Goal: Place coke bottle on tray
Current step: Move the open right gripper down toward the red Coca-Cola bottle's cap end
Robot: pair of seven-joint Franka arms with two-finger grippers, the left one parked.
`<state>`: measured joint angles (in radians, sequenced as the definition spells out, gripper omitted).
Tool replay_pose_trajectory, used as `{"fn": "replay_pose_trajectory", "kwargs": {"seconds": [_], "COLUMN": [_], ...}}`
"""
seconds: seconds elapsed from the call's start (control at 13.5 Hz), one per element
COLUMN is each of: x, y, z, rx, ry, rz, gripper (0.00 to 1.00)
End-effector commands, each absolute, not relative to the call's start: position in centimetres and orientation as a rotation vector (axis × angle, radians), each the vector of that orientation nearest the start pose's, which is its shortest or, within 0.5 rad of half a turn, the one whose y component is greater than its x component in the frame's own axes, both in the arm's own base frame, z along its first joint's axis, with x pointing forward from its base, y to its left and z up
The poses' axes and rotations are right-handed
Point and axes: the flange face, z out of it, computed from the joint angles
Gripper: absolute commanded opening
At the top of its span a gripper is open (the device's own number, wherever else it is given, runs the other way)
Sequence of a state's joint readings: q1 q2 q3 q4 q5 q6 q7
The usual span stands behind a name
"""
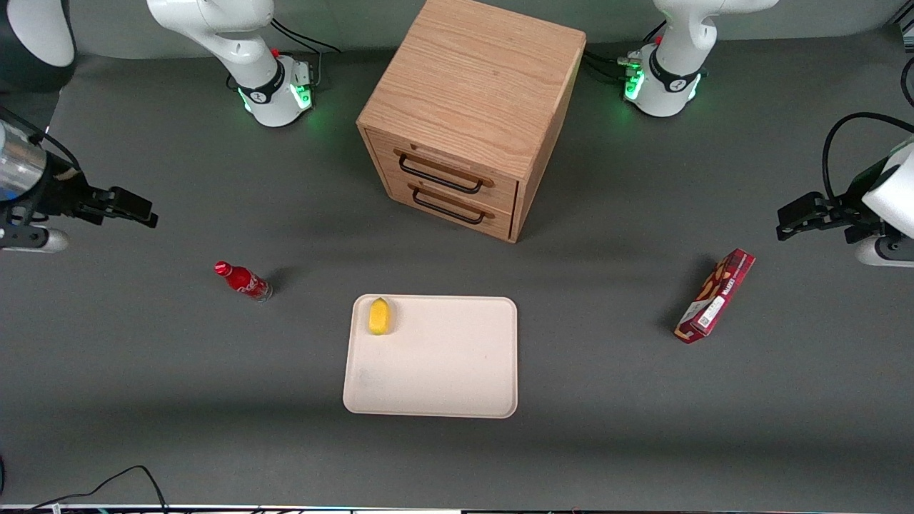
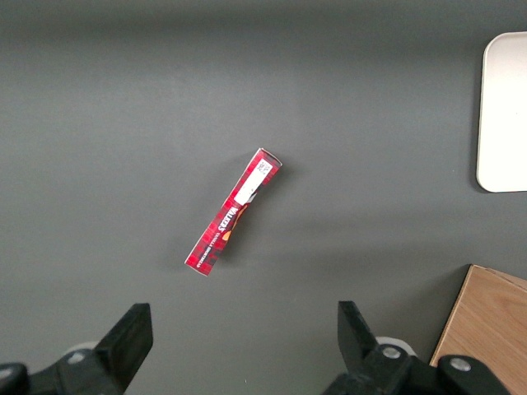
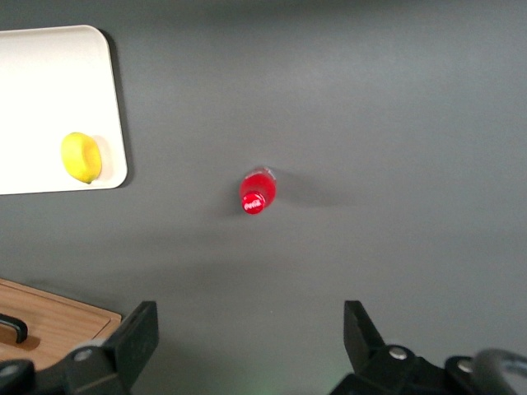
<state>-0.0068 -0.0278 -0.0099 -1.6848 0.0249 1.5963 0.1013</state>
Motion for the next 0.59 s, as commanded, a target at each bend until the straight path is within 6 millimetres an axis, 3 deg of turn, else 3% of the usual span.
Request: {"fn": "replay_pose_trajectory", "kwargs": {"seconds": [0.0, 0.15, 0.3, 0.52], "x": [53.7, 53.9, 54.0, 57.0], "y": [-0.8, -0.4, 0.1, 0.5], "z": [59.7, 60.3, 59.4, 55.2], "rx": [-3.091, -3.096, -3.101, -3.106], "ry": [0.182, 0.167, 0.163, 0.148], "rz": [0.114, 0.109, 0.143, 0.160], "gripper": [1.00, 1.00, 1.00, 1.00]}}
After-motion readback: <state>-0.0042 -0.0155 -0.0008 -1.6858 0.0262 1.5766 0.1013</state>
